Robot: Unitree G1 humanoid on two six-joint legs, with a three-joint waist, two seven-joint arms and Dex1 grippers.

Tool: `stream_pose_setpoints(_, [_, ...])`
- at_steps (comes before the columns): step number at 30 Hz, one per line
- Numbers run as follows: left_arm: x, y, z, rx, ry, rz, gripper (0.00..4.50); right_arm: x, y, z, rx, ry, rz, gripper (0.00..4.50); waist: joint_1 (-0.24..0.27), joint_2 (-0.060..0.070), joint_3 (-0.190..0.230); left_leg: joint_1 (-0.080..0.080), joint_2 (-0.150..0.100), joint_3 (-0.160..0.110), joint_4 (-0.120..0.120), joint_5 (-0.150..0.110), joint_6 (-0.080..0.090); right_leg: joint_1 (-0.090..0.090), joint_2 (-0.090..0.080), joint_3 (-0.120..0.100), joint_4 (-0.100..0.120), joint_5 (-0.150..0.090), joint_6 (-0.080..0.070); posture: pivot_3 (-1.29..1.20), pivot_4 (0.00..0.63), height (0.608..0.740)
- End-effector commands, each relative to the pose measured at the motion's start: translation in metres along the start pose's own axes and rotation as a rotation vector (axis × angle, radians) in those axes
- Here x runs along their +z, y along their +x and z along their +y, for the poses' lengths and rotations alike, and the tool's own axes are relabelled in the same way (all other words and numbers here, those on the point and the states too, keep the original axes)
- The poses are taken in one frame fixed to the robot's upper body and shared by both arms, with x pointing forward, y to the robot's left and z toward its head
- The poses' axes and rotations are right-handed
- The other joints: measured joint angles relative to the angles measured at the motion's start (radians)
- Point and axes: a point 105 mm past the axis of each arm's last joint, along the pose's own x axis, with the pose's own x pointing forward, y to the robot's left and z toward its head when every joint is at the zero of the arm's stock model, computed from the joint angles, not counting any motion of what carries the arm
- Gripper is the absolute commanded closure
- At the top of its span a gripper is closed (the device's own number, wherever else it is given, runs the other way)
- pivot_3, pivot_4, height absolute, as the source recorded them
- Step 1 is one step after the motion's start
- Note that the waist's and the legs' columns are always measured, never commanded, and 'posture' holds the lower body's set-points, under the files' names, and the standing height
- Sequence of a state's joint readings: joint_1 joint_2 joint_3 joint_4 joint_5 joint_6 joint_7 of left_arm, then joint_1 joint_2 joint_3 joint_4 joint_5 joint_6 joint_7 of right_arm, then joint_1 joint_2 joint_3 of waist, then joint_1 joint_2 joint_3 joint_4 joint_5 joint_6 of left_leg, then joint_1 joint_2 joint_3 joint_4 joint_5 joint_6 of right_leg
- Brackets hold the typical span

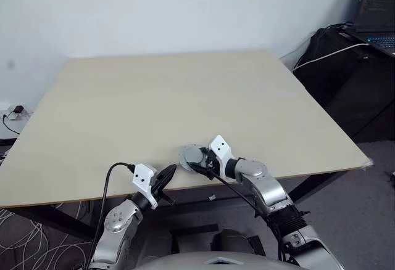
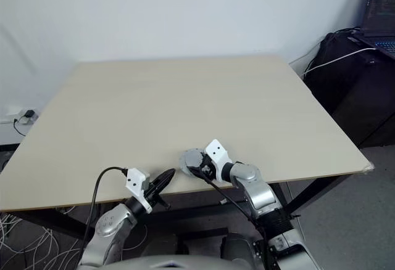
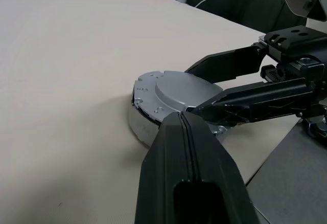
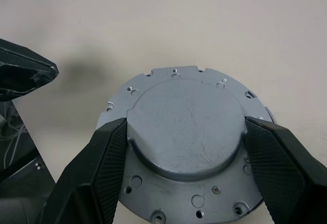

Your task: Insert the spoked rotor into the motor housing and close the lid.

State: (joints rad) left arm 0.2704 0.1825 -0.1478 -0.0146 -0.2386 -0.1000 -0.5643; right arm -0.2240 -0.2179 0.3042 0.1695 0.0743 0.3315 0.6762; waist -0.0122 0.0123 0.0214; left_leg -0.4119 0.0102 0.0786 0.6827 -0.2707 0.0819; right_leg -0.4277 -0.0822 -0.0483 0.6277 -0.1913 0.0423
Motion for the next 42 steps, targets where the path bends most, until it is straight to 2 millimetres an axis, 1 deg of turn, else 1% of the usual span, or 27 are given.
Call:
stream_pose_setpoints(1, [0.01,0.003,0.0,-0.011,0.02,-0.044,4.5,0.004,0.003,0.003,0.012,-0.023,0.019,1.29,0.0,0.0,0.0,0.0,0.0,0.0,0.0,0.0,0.0,0.0,0.0,0.0,0.0,0.001,-0.001,0.0,0.0,0.74])
stream_pose_setpoints(7, [0.005,0.0,0.0,-0.009,0.016,-0.038,4.5,0.0,0.004,0.001,-0.016,-0.021,0.057,1.29,0.0,0.0,-0.002,0.0,0.0,0.0,0.0,0.0,0.0,0.0,0.0,0.0,0.0,0.001,-0.001,0.0,0.0,0.74])
stream_pose_setpoints(12, [-0.001,-0.003,0.001,-0.009,0.01,-0.035,4.5,0.002,0.004,-0.003,-0.064,-0.039,0.028,1.29,-0.001,0.0,-0.003,0.0,0.0,0.0,0.0,0.0,0.0,0.0,-0.003,0.0,0.0,-0.001,0.001,0.0,0.0,0.74])
stream_pose_setpoints(15, [-0.004,-0.005,0.004,-0.006,0.009,-0.033,4.5,0.0,0.004,-0.004,-0.078,-0.052,0.034,1.29,-0.001,0.0,-0.003,0.0,0.0,0.0,0.0,0.0,0.0,0.0,-0.003,0.0,0.0,-0.001,0.001,0.0,0.0,0.74])
stream_pose_setpoints(19, [-0.008,-0.005,0.008,-0.005,0.007,-0.033,4.5,-0.004,0.004,-0.003,-0.072,-0.061,0.065,1.29,0.0,0.001,-0.003,0.0,0.0,0.0,0.0,0.0,0.0,0.0,-0.003,0.0,0.0,-0.001,0.001,0.0,0.0,0.74])
stream_pose_setpoints(22, [-0.009,-0.005,0.01,-0.005,0.007,-0.036,4.5,-0.01,0.004,-0.005,-0.084,-0.059,0.121,1.29,0.0,0.001,-0.004,0.0,0.0,0.0,0.0,0.0,0.0,0.0,-0.004,0.0,0.0,-0.001,0.001,0.0,0.0,0.74])
stream_pose_setpoints(27, [-0.007,-0.004,0.011,-0.004,0.009,-0.043,4.5,-0.011,0.004,-0.006,-0.087,-0.002,0.144,1.29,0.0,0.001,-0.009,0.001,0.0,0.0,0.0,0.0,0.0,0.0,-0.004,0.0,0.0,0.0,0.001,0.0,0.0,0.74])
stream_pose_setpoints(32, [-0.001,-0.004,0.013,0.016,0.024,-0.058,4.5,-0.011,0.004,-0.006,-0.087,0.017,0.153,1.29,0.001,0.003,-0.011,0.001,0.0,0.0,0.0,0.0,0.0,0.0,-0.005,0.0,0.0,-0.001,0.001,0.0,0.0,0.74])
stream_pose_setpoints(38, [0.004,-0.001,0.014,0.024,0.039,-0.065,4.5,-0.011,0.004,-0.005,-0.086,-0.001,0.15,1.29,0.001,0.003,-0.012,0.001,0.0,0.0,0.0,0.0,0.0,0.0,-0.005,0.0,0.0,-0.001,0.001,0.0,0.0,0.74])
stream_pose_setpoints(42, [0.005,0.0,0.013,0.021,0.047,-0.064,4.5,-0.014,0.003,-0.004,-0.079,-0.042,0.167,1.29,0.001,0.004,-0.012,0.001,0.0,0.0,0.0,0.0,0.0,0.0,-0.005,0.0,0.0,-0.001,0.001,0.0,0.0,0.74])
